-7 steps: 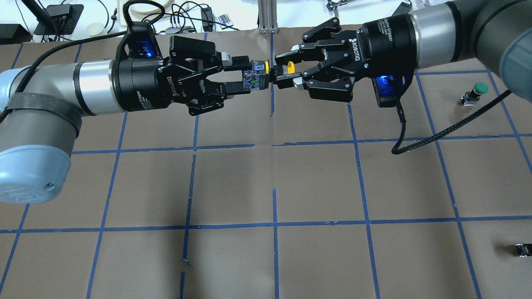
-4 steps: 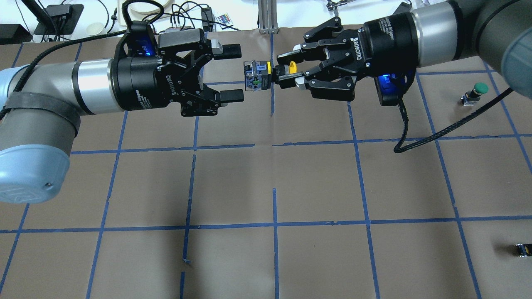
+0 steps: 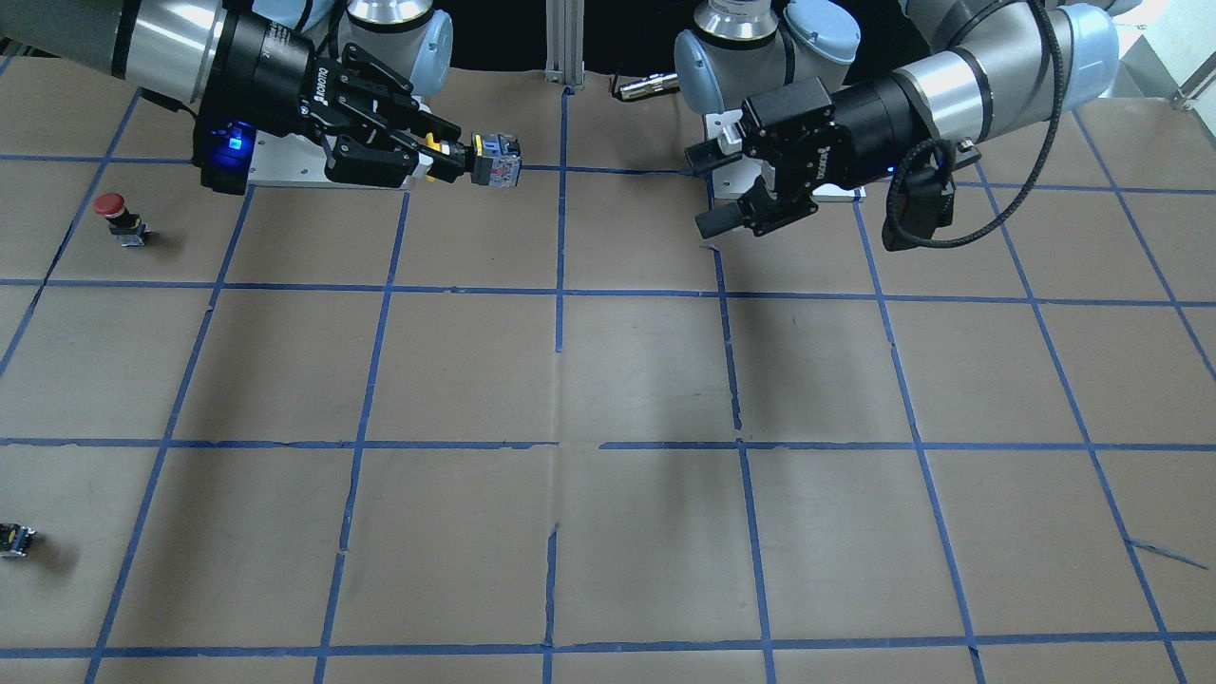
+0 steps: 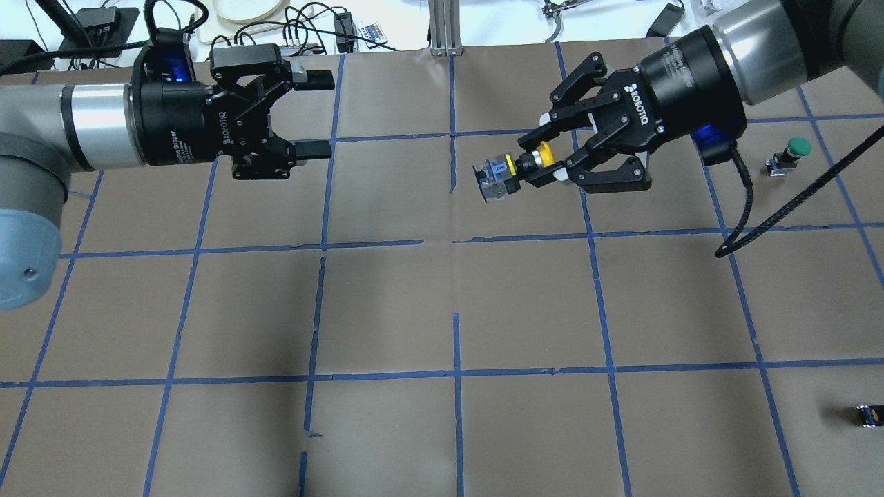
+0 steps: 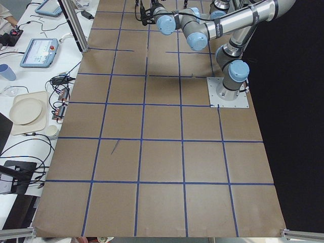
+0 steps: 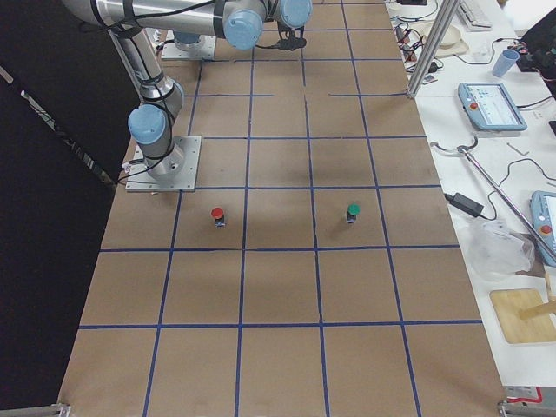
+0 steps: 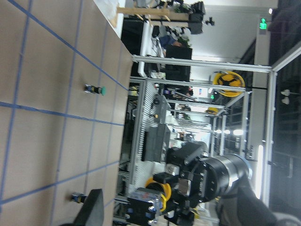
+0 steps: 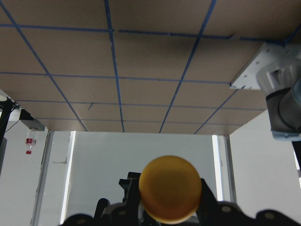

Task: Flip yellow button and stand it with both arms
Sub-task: 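Carry the button down with the right gripper while the left gripper withdraws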

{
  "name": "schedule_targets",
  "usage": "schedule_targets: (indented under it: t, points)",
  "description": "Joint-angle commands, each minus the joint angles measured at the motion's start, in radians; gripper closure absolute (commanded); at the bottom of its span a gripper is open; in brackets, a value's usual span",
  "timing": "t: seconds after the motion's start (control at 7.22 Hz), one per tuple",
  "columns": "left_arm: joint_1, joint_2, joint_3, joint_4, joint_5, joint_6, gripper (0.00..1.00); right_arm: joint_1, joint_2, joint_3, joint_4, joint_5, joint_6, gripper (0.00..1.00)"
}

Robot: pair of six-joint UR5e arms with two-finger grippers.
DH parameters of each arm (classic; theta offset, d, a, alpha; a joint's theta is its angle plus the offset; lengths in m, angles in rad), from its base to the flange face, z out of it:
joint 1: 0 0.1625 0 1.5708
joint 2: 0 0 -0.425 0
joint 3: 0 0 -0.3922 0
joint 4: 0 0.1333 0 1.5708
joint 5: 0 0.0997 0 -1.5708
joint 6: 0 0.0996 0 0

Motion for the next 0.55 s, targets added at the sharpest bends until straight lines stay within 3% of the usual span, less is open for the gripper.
schedule_targets:
  t: [0.0, 0.14, 0.28, 0.42]
  points:
    - [0.018, -0.038, 0.045, 0.023, 0.245, -0.002, 0.01, -0.01, 0.001, -0.021, 0.007, -0.309, -0.303, 0.95]
    - [0.018, -0.039, 0.068, 0.023, 0.43, 0.0, 0.0, -0.032, 0.001, -0.023, 0.004, -0.405, -0.435, 0.95]
    - [0.016, -0.043, 0.098, 0.003, 0.605, 0.0, 0.0, -0.056, 0.001, -0.02, -0.006, -0.539, -0.655, 0.95]
    - [0.007, -0.055, 0.141, -0.004, 0.752, 0.003, 0.0, -0.099, 0.002, -0.012, -0.012, -0.615, -0.905, 0.96]
